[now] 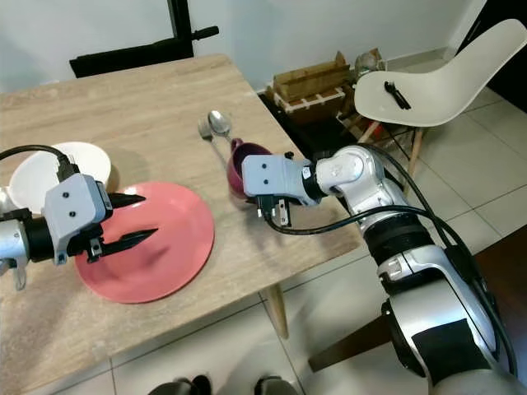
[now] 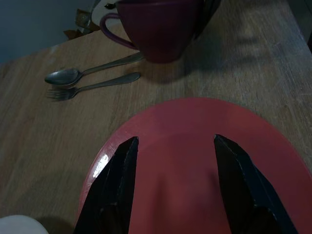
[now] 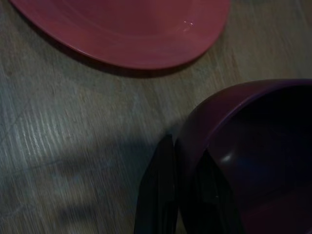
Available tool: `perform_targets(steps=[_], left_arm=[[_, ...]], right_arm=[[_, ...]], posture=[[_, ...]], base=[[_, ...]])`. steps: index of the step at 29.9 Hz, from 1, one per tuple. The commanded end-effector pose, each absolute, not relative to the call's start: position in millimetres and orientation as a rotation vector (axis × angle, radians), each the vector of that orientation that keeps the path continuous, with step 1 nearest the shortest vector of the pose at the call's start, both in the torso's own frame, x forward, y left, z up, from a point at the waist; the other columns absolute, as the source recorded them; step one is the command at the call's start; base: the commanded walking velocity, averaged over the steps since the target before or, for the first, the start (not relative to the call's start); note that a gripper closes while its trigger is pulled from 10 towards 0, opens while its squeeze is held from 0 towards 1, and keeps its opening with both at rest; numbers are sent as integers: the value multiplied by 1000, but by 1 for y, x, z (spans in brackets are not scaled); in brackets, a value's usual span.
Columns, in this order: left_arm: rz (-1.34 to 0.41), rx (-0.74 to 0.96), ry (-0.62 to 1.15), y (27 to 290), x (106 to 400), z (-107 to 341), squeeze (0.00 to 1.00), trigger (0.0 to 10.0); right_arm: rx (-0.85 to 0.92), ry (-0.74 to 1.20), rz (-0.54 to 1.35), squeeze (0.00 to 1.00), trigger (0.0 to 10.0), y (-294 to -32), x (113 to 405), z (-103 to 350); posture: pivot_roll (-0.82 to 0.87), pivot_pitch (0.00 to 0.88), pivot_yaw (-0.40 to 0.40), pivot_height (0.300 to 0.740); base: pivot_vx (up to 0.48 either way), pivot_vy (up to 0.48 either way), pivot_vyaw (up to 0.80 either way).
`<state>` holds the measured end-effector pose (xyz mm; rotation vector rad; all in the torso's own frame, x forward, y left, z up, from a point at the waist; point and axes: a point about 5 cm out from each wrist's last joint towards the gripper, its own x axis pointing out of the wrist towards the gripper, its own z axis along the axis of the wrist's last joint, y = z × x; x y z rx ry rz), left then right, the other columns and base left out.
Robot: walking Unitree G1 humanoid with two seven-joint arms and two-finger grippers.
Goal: Setting the table
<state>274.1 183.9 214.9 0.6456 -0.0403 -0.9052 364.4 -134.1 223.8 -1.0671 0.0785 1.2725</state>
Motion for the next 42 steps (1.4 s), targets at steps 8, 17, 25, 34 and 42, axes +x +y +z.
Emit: perform_targets(steps=[8,17,25,34,42], left_arm=[[-921,651,-26,182,273,210,0,10000],[-922,647,-28,181,273,210,0,10000],[-924,642,-30,180,273,210,0,10000],[-931,634,-29,178,272,209,0,10000],[-874,584,-34,177,276,206,0,10000]], right_arm=[[-1096,112,1340,0,10000,-130,356,207],[-1083,129,1330,933,10000,-134,358,205],[-1046,73,1304,1000,10000,-131,360,218],[-848,-120,1232,0,10000,-129,359,263],[-634,-309,1046,0,10000,-159,342,307]], posture=[[-40,53,89,740],[-41,55,87,740],[-45,58,85,740],[-50,63,88,740],[-53,63,89,740]], base=[[0,0,0],[0,0,0],[0,0,0],[0,0,0],[0,0,0]])
